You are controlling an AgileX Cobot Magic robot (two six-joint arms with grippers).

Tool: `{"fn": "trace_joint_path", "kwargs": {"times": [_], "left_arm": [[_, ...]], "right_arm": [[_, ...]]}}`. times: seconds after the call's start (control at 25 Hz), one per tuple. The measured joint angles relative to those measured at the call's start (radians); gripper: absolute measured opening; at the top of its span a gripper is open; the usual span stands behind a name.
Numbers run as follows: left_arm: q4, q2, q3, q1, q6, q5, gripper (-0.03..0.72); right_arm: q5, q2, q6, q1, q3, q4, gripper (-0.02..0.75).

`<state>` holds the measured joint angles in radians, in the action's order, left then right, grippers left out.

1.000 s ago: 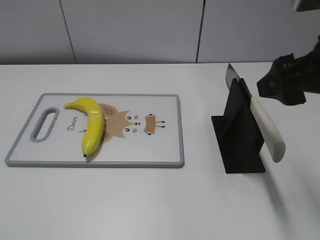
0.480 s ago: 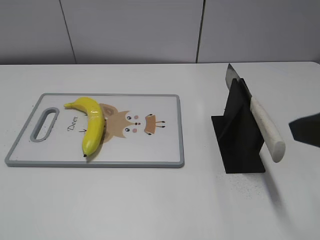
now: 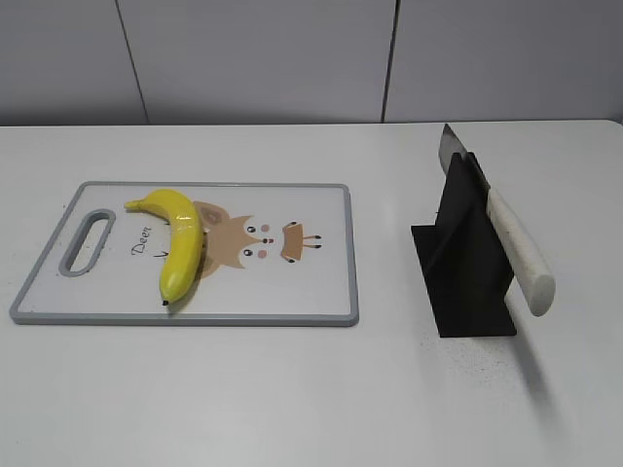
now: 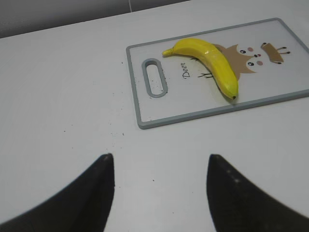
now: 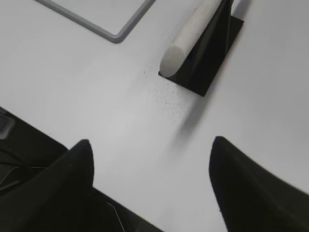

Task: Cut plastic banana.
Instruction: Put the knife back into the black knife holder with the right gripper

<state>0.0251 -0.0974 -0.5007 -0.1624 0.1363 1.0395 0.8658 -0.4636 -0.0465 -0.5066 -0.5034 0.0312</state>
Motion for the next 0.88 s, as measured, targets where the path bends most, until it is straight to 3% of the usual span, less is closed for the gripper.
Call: {"fn": "trace_joint_path", "kwargs": {"times": [0.36,0.6,0.88], "left_arm": [[0.0,0.0,0.0,0.0,0.0,0.0,0.583],[0.0,0.0,0.0,0.0,0.0,0.0,0.583],[0.0,0.001,0.0,0.0,0.0,0.0,0.583]], "right_arm": [[0.138,0.29,-0.001,0.0,0.03,0.003,0.58],[0.143,0.446,-0.001,0.0,0.05,0.021,0.58],[0.094,0.469,-0.001,0.0,0.08,0.034,0.578]]}}
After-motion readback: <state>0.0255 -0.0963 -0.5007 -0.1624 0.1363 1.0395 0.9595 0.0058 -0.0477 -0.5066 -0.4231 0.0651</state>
